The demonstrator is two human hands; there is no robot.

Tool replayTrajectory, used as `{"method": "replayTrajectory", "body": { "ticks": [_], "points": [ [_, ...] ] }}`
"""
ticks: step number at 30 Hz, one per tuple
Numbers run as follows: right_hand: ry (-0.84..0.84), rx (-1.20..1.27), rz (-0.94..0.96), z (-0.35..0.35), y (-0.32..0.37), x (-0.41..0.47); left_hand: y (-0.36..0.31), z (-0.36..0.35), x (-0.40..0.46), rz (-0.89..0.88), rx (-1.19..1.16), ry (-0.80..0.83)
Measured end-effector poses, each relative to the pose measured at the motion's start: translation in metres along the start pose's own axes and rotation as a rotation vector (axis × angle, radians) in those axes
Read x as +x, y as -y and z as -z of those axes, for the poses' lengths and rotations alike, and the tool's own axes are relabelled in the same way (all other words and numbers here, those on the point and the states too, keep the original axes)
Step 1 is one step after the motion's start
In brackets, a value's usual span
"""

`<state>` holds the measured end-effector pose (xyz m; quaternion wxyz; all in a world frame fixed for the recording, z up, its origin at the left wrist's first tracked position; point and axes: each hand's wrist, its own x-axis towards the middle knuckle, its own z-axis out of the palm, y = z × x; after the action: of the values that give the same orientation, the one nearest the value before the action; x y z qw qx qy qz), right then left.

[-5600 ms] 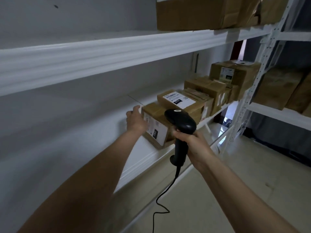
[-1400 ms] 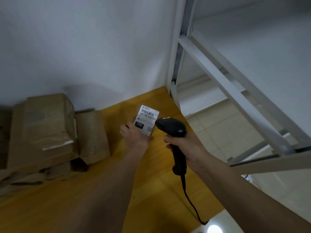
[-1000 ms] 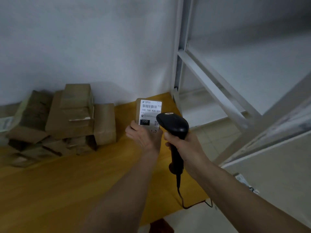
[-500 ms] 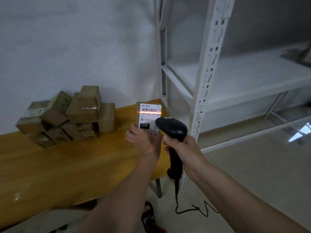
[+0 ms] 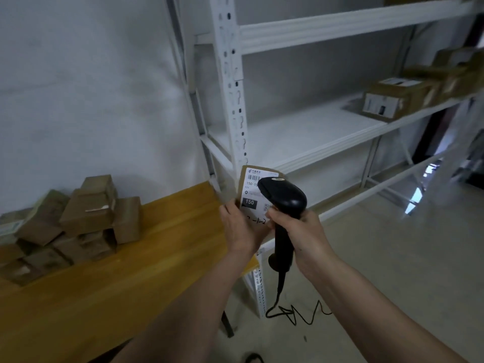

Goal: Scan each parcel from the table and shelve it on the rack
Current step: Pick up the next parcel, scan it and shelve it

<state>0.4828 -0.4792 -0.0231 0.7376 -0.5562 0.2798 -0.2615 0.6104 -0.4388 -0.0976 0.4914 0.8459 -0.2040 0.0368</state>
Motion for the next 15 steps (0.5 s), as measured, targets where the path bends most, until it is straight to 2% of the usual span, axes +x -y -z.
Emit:
{"method": "replayTrajectory", "body": {
  "ticks": [5, 8, 15],
  "points": [
    [-0.133, 0.014, 0.048, 0.052, 0.029, 0.016, -0.057, -0.045, 0.016, -0.036, -0.031, 0.164],
    [-0.197, 0.020, 0.101, 0.087, 0.053, 0.036, -0.100, -0.074, 0.031, -0.057, -0.147, 0.240],
    [-0.317, -0.038, 0.258, 0.171, 0.145, 0.109, -0.212, -0.146, 0.091, -0.168, -0.340, 0.268]
  ]
}}
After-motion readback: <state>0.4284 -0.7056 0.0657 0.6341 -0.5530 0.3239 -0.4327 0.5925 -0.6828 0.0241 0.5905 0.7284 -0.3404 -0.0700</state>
